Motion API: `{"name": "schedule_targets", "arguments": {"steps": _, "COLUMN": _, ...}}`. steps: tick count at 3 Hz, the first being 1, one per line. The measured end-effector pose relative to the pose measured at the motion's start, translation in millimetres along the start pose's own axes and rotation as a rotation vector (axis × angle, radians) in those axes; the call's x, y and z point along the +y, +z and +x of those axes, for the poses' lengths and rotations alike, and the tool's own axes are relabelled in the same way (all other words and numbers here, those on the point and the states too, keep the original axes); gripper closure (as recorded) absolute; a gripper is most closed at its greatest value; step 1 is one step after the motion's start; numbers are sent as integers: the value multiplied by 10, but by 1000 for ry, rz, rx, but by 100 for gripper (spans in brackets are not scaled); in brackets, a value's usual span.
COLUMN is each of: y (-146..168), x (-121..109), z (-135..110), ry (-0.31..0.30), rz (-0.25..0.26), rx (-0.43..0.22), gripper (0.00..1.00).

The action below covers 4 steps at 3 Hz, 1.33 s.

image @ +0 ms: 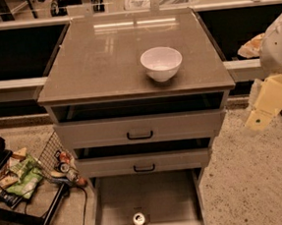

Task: Pick orange can from bottom drawer and place on counter

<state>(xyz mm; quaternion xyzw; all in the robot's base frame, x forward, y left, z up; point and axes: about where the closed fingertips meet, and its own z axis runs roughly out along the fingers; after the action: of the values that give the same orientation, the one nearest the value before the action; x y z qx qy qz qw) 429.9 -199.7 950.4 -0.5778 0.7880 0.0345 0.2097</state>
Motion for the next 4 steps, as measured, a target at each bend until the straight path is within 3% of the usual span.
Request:
{"name": "schedule_targets", "arguments": {"steps": 1, "y": 0, "x": 0, "z": 0, "ry": 0, "rz": 0, "rx": 0, "gripper": 0}}
{"name": "schedule_targets", "arguments": {"steps": 2, "y": 184, "x": 115, "z": 80, "ry": 66, "rz": -27, "rx": -35, "gripper": 0}}
{"name": "schedule_targets", "arguments": {"steps": 3, "y": 465, "x": 370, "z": 133, "ry": 176, "rz": -53, "rx": -116, "gripper": 0}}
{"name": "schedule_targets", "arguments": {"steps": 4, "y": 957, "x": 691, "z": 316, "ry": 333, "rz": -79, "rx": -229, "gripper": 0}}
